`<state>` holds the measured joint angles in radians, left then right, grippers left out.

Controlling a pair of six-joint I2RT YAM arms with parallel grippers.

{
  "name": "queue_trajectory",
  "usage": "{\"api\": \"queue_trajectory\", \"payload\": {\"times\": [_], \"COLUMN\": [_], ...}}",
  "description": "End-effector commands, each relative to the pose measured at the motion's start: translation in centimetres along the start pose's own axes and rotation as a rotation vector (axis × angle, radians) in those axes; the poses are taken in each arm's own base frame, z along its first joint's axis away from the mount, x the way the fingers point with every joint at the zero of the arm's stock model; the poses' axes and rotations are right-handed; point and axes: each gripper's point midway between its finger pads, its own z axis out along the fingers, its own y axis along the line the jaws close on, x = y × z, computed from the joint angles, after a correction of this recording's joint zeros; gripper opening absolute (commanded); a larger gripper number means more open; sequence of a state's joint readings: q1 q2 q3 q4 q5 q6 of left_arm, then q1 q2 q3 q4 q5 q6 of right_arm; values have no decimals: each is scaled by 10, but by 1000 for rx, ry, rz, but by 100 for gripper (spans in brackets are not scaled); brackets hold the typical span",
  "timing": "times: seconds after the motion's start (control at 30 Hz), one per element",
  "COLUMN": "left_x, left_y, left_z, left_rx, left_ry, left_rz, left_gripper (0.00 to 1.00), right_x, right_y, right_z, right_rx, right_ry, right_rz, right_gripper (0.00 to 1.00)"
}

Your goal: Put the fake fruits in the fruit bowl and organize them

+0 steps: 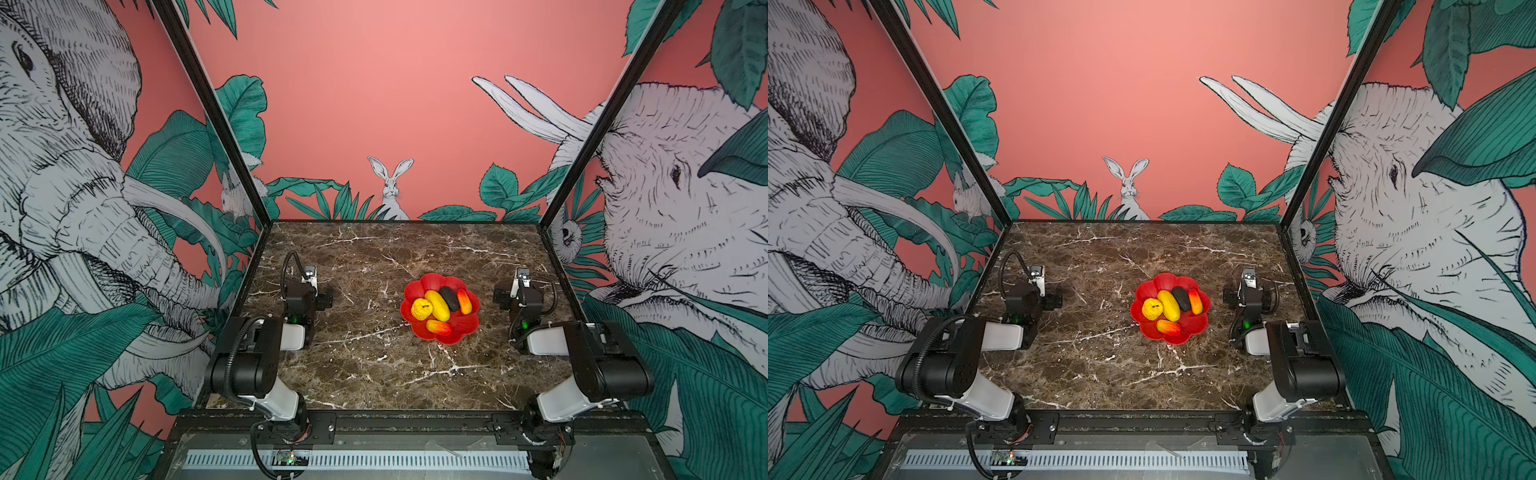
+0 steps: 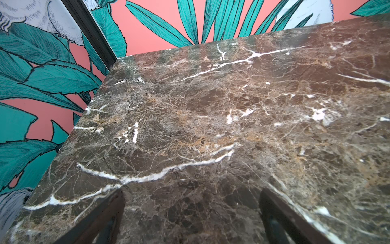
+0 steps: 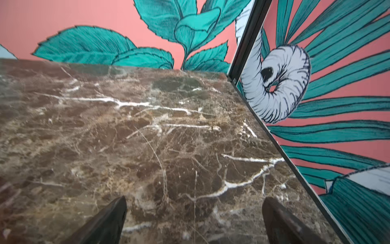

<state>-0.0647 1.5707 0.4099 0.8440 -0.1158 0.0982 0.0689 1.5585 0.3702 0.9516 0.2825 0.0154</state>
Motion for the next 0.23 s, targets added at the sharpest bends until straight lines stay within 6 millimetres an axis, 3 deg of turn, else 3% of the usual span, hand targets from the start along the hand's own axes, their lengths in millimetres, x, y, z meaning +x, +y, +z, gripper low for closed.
{"api": "queue_trajectory", "payload": {"times": [0.0,0.2], "left_x": [-13,-13], "left_y": [3,3], "left_z": [-2,-2], "left_rx": [-4,-4], "left_ry": [-41,-44], "left_rz": [3,3], "left_gripper": [100,100], "right_x": [-2,-3], "right_y": [-6,-6], "right_z": [-1,-1], "right_rx": [30,27], "right_ry": [-6,-12], "right_rz": [16,18], "right_gripper": [99,99]}}
